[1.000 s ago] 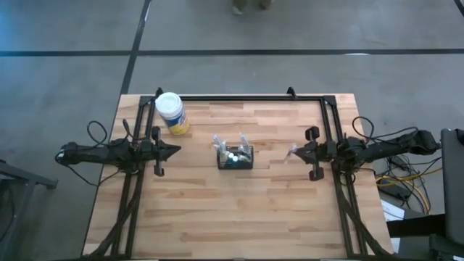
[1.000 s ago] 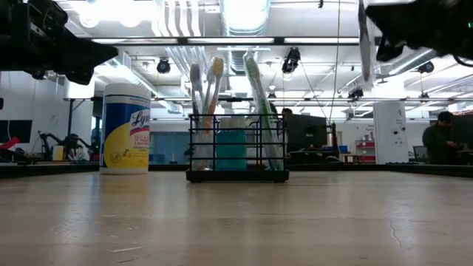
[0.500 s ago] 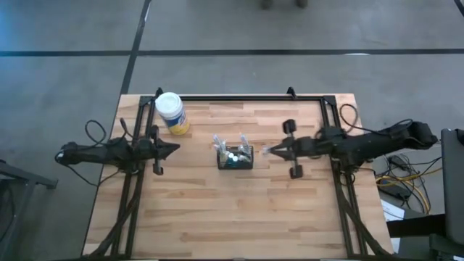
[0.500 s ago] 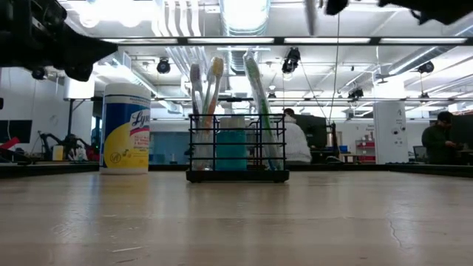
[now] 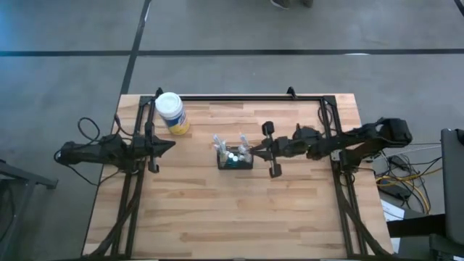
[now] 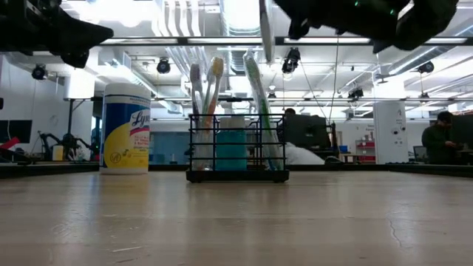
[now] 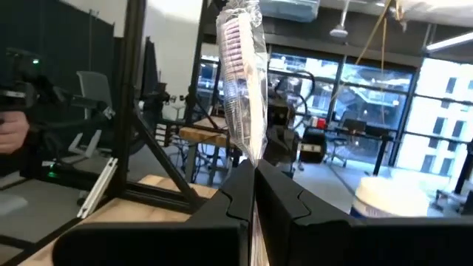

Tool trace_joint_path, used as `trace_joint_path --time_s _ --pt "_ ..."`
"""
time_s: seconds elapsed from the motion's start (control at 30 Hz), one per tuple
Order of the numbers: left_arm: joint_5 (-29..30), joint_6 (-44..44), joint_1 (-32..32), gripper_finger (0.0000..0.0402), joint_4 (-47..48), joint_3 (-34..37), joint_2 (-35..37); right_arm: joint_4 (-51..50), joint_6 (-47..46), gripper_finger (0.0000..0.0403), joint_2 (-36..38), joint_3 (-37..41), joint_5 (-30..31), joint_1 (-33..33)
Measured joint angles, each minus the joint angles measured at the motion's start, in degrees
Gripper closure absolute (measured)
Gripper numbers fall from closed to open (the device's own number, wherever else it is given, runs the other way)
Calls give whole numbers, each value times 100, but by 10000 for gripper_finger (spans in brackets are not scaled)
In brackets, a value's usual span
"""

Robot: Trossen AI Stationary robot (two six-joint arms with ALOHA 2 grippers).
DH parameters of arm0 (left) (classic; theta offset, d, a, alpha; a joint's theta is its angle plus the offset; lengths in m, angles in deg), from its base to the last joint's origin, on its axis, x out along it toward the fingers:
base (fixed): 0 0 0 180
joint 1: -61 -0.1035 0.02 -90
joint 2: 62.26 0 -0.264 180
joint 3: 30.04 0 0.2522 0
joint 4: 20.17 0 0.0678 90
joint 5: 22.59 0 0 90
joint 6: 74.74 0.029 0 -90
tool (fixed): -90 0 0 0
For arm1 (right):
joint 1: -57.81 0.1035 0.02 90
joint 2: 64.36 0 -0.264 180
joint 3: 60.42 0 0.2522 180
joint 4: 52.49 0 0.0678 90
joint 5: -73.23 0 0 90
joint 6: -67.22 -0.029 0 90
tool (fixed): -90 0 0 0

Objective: Pick & Place toothbrushing station
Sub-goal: Put the violet toothbrush into the mesh organizer

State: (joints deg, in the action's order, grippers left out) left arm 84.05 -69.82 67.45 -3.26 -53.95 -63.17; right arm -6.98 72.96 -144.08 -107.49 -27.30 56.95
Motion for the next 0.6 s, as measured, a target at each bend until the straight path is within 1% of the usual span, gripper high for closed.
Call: trace_joint_path --time_s 0.1,0.27,0.43,0.6 --pt "0 18 2 390 1 0 0 320 -116 395 -311 1 -6 -82" --pt "-2 20 0 390 5 2 0 516 -114 395 -560 11 -2 -133" --pt "-3 21 2 390 7 2 0 597 -86 395 -664 13 40 -132" --pt "-4 -10 2 390 16 2 0 548 12 395 -478 208 119 -158"
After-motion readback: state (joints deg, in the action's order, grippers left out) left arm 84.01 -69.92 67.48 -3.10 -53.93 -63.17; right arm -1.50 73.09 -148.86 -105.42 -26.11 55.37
